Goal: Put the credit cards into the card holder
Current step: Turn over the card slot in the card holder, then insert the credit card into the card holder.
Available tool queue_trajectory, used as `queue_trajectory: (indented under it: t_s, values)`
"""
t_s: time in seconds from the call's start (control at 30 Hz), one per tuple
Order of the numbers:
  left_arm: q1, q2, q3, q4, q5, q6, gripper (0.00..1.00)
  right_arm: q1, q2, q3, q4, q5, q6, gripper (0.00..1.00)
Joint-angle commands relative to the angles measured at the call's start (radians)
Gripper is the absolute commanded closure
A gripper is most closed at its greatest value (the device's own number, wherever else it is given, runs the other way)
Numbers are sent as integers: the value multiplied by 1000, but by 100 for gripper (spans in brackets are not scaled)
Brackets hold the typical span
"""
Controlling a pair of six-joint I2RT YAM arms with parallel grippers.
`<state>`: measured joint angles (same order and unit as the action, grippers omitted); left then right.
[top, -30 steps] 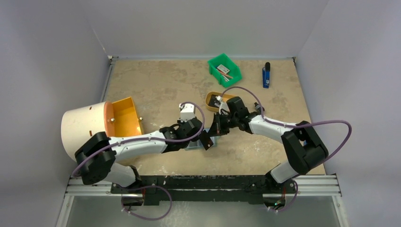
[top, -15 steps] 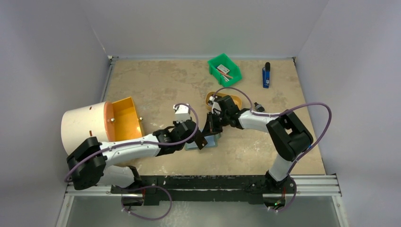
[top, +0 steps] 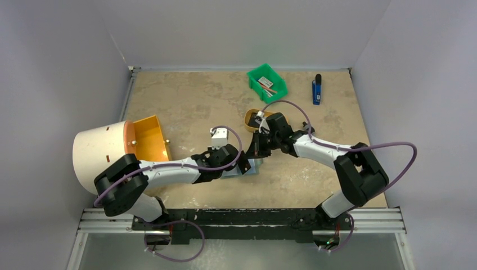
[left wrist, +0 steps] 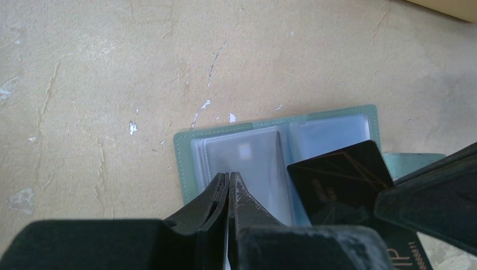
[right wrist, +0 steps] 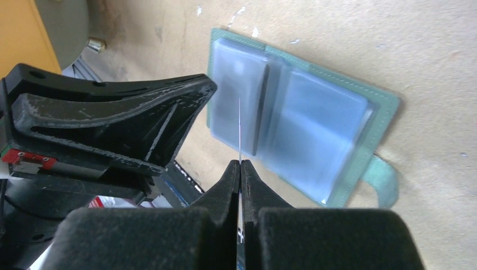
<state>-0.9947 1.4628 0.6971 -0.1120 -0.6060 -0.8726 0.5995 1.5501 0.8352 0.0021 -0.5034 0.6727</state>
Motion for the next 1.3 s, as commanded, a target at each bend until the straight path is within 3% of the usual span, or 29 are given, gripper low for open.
queue_trajectory:
  t_s: [0.0, 1.27]
  values:
    - [8, -10, -15, 16, -32, -20, 100, -22, 9, -9, -7, 20, 8, 100]
    - [8, -54, -45, -8, -53, -45, 100, -23, 57, -10, 88, -22, 5, 100]
